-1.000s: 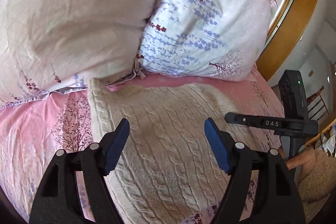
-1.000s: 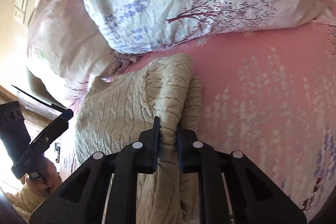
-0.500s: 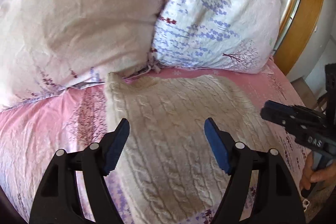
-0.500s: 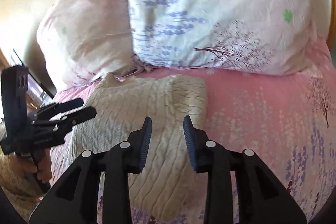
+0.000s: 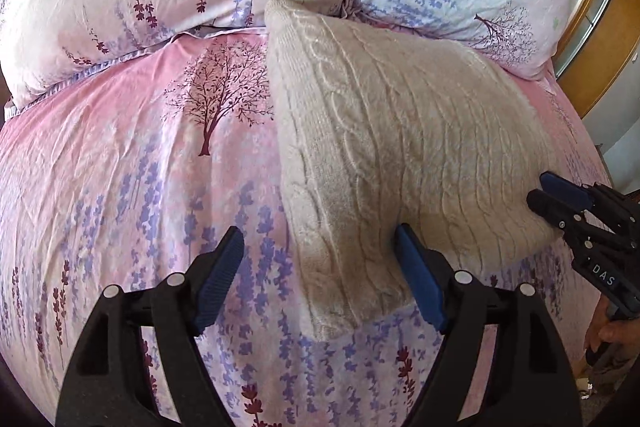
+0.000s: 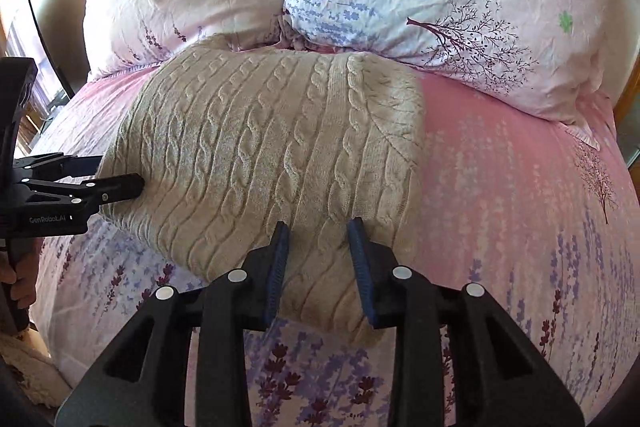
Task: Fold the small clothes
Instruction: 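Push the folded sweater edges with both tools to square the bundle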
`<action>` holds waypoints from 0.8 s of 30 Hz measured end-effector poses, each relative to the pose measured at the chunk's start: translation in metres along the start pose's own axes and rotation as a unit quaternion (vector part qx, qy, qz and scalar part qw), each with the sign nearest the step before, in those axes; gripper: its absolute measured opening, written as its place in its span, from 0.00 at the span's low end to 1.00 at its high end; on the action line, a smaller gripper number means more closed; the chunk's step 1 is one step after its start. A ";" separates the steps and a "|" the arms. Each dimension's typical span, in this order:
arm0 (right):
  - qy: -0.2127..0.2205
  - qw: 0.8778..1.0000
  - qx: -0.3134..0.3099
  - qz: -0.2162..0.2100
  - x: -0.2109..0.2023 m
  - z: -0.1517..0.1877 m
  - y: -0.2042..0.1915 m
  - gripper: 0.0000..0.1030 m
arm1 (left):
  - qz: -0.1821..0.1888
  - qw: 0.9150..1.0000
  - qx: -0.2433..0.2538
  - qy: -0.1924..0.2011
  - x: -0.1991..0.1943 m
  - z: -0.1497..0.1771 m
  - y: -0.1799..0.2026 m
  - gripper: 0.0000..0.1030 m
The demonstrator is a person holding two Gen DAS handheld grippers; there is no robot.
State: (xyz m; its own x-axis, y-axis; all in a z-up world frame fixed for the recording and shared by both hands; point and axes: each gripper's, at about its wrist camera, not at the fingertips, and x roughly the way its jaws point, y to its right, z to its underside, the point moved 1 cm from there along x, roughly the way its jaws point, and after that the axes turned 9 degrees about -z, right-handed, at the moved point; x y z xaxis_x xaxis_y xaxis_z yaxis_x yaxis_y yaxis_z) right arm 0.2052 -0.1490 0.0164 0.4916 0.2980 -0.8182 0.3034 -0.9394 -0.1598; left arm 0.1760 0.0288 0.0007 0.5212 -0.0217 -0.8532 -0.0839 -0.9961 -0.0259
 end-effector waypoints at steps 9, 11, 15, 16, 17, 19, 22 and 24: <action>0.002 0.999 -0.024 0.033 0.002 -0.003 -0.011 0.34 | -0.019 1.000 -0.016 -0.006 0.002 -0.005 -0.003 0.89; -0.002 0.999 -0.021 0.037 0.001 -0.003 -0.012 0.34 | -0.020 1.000 -0.017 -0.008 -0.001 -0.004 -0.004 0.89; -0.008 0.998 -0.032 0.052 -0.001 0.004 -0.018 0.34 | -0.021 0.999 -0.028 -0.020 -0.002 -0.003 -0.006 0.90; -0.004 0.998 -0.034 0.054 -0.001 0.006 -0.018 0.34 | -0.026 0.999 -0.027 -0.021 -0.002 -0.004 -0.005 0.91; -0.002 0.998 -0.038 0.055 -0.001 0.007 -0.019 0.34 | -0.033 0.999 -0.023 -0.021 -0.002 -0.006 -0.004 0.93; -0.007 0.998 -0.042 0.054 -0.001 0.005 -0.019 0.34 | -0.038 0.999 -0.020 -0.023 -0.002 -0.010 -0.003 0.94; 0.006 0.999 -0.010 0.046 -0.017 0.001 -0.017 0.36 | -0.031 0.999 -0.031 -0.017 -0.015 -0.012 -0.007 0.92; 0.042 0.997 0.022 0.063 -0.037 0.006 -0.017 0.61 | -0.027 0.999 -0.034 0.005 -0.031 -0.008 -0.009 0.92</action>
State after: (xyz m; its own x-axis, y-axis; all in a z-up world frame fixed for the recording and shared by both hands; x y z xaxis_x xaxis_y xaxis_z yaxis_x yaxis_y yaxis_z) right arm 0.1768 -0.1452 0.0458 0.5914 0.1893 -0.7838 0.2007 -0.9760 -0.0843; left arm 0.1672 0.0377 0.0320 0.5317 0.0322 -0.8463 0.0033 -0.9993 -0.0360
